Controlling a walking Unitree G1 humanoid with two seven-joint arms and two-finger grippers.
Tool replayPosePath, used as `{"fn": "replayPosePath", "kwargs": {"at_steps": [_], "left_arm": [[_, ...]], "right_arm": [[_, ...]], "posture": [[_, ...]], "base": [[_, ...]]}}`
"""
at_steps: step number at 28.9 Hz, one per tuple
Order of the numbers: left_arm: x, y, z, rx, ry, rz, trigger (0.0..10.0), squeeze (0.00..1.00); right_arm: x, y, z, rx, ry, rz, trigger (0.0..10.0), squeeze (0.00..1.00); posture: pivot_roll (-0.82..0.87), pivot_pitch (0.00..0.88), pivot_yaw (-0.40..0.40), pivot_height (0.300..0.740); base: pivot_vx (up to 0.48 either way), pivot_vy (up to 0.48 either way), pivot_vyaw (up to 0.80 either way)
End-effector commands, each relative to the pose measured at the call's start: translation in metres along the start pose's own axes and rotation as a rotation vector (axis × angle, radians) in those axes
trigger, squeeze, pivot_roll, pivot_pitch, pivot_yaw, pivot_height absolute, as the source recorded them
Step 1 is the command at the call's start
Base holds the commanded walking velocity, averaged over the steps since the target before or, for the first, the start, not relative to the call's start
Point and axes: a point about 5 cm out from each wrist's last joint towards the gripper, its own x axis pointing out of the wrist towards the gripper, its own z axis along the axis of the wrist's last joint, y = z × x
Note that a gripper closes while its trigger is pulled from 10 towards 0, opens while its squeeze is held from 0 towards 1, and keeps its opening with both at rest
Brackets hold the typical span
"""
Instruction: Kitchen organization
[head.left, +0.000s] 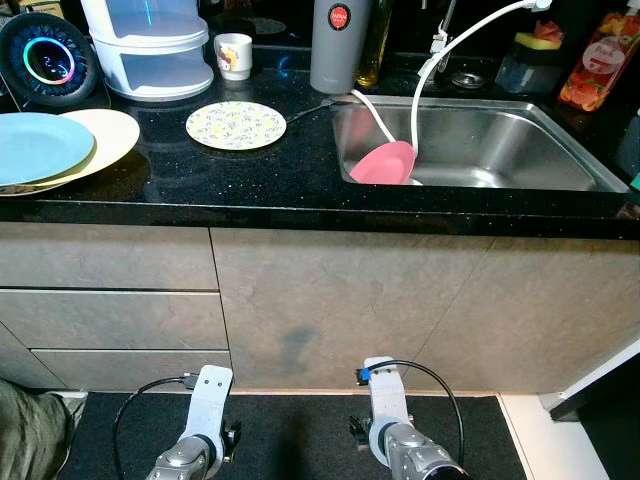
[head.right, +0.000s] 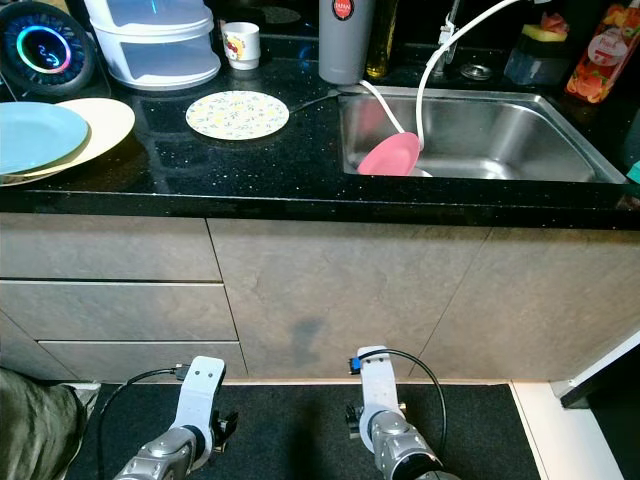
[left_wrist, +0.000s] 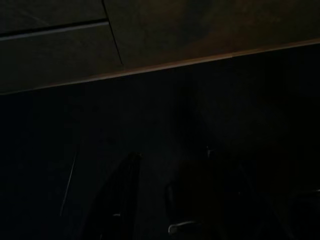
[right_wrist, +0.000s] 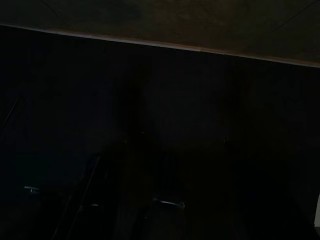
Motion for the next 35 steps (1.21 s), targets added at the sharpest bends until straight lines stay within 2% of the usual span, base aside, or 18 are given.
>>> {"fn": "replayPosePath", "kwargs": {"at_steps": [1,6,12,14,18,22,24,30,32,35], "left_arm": [[-0.0016,-0.0007,-0.0102,0.005,0.03,-0.001,10.0,0.0],[-0.0017,-0.0006,-0.01,0.017,0.026,0.0,10.0,0.0],[-0.0019,-0.0003,-0.0106,0.015,0.027,-0.001,10.0,0.0],[-0.002,0.0002,-0.0108,0.021,0.029,0.001,10.0,0.0],[-0.002,0.0006,-0.011,0.015,0.033,-0.002,10.0,0.0],[-0.0019,0.0007,-0.0106,0.018,0.033,-0.003,10.0,0.0],[-0.002,0.0012,-0.0109,0.02,0.033,0.006,10.0,0.0],[-0.0017,0.0016,-0.0105,0.008,0.037,0.004,10.0,0.0],[-0.0015,0.0015,-0.01,0.011,0.038,0.003,10.0,0.0],[-0.0021,0.0022,-0.0115,0.005,0.037,0.017,10.0,0.0]], "right_arm": [[-0.001,-0.0022,-0.0123,0.027,0.042,-0.012,10.0,0.0],[-0.0009,0.0022,-0.012,-0.016,0.042,0.014,10.0,0.0],[-0.0008,0.0027,-0.0096,0.004,0.026,0.021,10.0,0.0],[-0.0009,0.0059,-0.0088,-0.032,0.013,0.035,10.0,0.0],[-0.001,0.0024,-0.0094,0.025,0.011,0.019,10.0,0.0],[-0.0009,0.0026,-0.0087,0.016,0.014,0.016,10.0,0.0],[-0.0012,0.0044,-0.0121,-0.029,0.03,0.022,10.0,0.0],[-0.0011,-0.0003,-0.0136,0.025,0.046,-0.001,10.0,0.0],[-0.001,0.0005,-0.0123,0.018,0.044,0.005,10.0,0.0],[-0.0014,0.0044,-0.0159,-0.056,0.055,0.024,10.0,0.0]], "posture": [[0.01,0.145,-0.03,0.74],[0.02,0.142,-0.031,0.74],[0.01,0.137,-0.029,0.74],[0.02,0.141,-0.026,0.74],[0.01,0.142,-0.022,0.74],[0.02,0.148,-0.026,0.74],[0.02,0.147,-0.026,0.74],[0.02,0.153,-0.03,0.74],[0.02,0.155,-0.032,0.74],[0.02,0.152,-0.029,0.74]], "base": [[0.0,0.0,0.0],[0.0,0.0,0.0],[0.0,0.0,0.0],[0.0,0.0,0.0],[0.0,0.0,0.0],[0.0,0.0,0.0],[0.0,0.0,0.0],[0.0,0.0,0.0],[0.0,0.0,0.0],[0.0,0.0,0.0]]}}
